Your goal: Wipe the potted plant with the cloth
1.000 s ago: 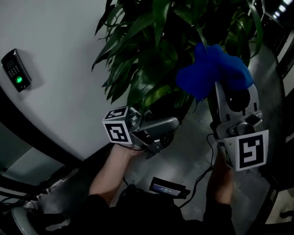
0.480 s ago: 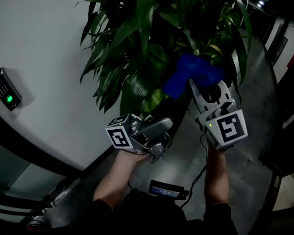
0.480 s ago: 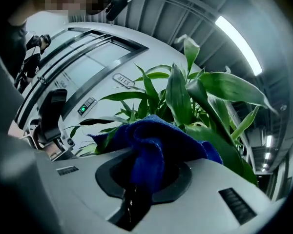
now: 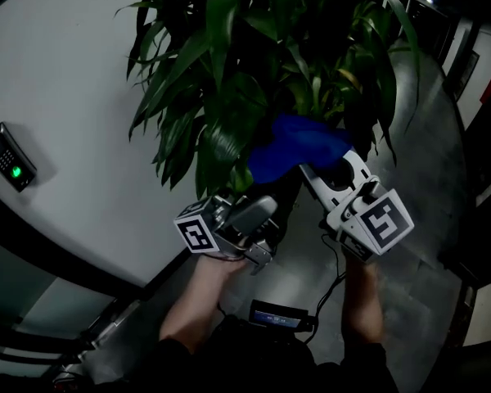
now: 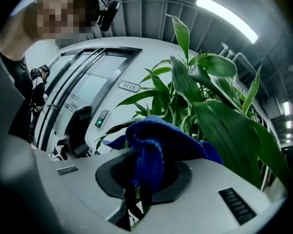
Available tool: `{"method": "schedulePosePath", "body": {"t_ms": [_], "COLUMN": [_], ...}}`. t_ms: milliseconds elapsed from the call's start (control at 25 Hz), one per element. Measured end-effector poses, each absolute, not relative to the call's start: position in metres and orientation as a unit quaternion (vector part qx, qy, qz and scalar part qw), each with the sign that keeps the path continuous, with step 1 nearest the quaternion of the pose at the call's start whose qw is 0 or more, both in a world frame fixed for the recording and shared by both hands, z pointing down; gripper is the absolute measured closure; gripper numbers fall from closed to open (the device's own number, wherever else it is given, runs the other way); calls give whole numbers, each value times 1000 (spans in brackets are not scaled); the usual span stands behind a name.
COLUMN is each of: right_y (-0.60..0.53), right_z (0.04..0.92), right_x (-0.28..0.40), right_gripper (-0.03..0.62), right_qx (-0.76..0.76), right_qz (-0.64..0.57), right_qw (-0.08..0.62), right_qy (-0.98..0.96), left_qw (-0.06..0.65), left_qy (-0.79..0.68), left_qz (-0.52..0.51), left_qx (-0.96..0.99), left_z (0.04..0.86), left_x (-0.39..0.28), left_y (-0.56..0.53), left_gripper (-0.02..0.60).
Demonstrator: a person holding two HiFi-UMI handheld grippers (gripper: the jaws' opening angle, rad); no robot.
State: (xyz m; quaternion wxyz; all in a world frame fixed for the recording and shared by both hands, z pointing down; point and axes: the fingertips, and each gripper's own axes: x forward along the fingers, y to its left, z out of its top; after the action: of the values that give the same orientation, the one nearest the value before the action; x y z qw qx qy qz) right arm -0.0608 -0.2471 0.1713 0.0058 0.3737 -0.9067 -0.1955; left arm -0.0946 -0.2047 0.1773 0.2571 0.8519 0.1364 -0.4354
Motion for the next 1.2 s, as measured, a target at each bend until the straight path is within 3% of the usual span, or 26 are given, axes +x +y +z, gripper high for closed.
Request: {"method": "schedulePosePath", "body": {"t_ms": [360,600,760,880,1200], "right_y": [-212,-192,-214,-242,-225], "right_z": [183,101,97,134,178], "right_x": [-62,-8,-15,-33,-52], "right_gripper": [522,522,523,522,522], "right_qx": [323,432,450,427,376], "right_qz": [-158,-314,-399,-385,-422], "right_qw": [-36,-102,8,95,186], "right_qy": [-933,-840,-799,-813,-804], "left_qw": [280,286,288,278,218], "left_qy": [142,141,139,135,82], "left_qz": [-468,-473,-470,-465,-413], "left_qx": [826,821,823,830,880], "left_z": [177,181,182,179,180], "left_x": [-94,-89,-84,-80,-66], "left_y": [-208,-211,-211,-207,-200], "left_gripper": [132,132,132,132,132]}}
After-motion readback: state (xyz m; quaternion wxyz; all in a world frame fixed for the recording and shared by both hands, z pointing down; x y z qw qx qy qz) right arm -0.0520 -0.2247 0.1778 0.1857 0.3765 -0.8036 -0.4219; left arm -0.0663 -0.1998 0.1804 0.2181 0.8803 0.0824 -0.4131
